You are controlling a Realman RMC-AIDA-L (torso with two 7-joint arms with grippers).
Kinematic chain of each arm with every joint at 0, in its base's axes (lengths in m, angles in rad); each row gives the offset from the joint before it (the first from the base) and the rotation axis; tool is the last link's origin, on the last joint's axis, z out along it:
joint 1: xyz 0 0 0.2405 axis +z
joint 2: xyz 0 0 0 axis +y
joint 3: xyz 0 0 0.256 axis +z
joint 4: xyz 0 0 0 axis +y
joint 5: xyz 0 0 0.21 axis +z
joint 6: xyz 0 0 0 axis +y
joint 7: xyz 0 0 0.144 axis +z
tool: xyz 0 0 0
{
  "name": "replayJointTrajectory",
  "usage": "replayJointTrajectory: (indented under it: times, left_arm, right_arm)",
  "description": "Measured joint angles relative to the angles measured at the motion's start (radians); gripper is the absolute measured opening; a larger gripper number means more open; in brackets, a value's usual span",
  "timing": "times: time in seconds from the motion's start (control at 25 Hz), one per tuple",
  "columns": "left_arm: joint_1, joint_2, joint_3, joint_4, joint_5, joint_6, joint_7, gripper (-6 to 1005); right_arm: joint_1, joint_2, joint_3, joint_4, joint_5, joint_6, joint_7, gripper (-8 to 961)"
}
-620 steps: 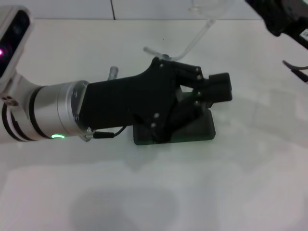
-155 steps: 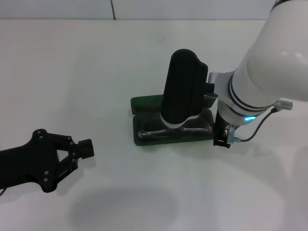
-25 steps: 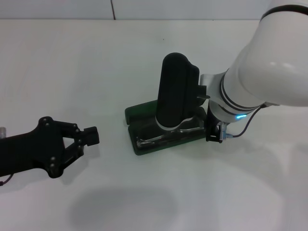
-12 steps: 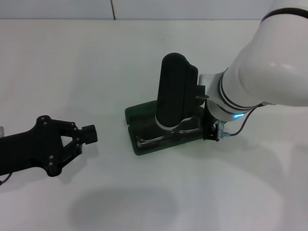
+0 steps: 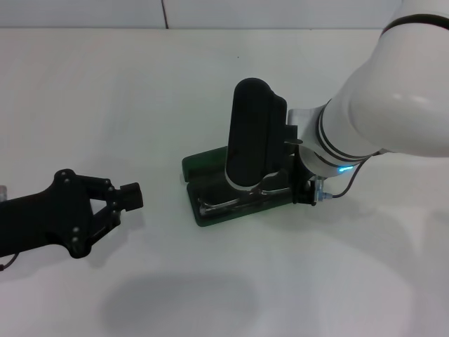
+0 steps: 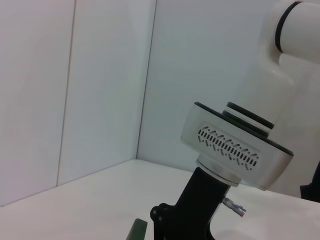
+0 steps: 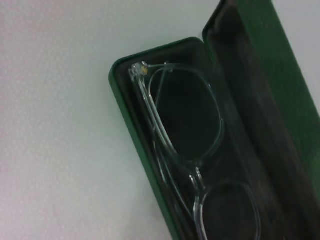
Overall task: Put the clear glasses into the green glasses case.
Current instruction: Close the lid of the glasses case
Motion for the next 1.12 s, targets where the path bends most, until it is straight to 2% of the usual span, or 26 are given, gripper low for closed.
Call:
replayJointTrajectory:
  times: [0.32, 0.6, 0.88, 1.12]
  left_arm:
    - [-0.002, 0.001, 0.000, -0.003, -0.001, -0.001, 0.000, 65]
    - [-0.002, 0.000, -0.007, -0.003, -0.004, -0.003, -0.013, 65]
    - [-0.012, -0.005, -0.046, -0.003, -0.006, -0.003, -0.048, 65]
    - [-0.031, -0.008, -0.077, 0.000, -0.023, 0.003, -0.079, 65]
  right_arm:
    - [-0.003, 0.000, -0.001, -0.009, -0.006, -0.002, 0.001, 0]
    - [-0.020, 0.000, -0.004, -0.102, -0.068, -0.076, 0.034, 0]
    - [-0.129, 0.000, 0.050, -0.290, -0.139, -0.116, 0.011, 0]
    - [-0.290, -0.003, 0.179, -0.495, -0.120, -0.127, -0.080, 0]
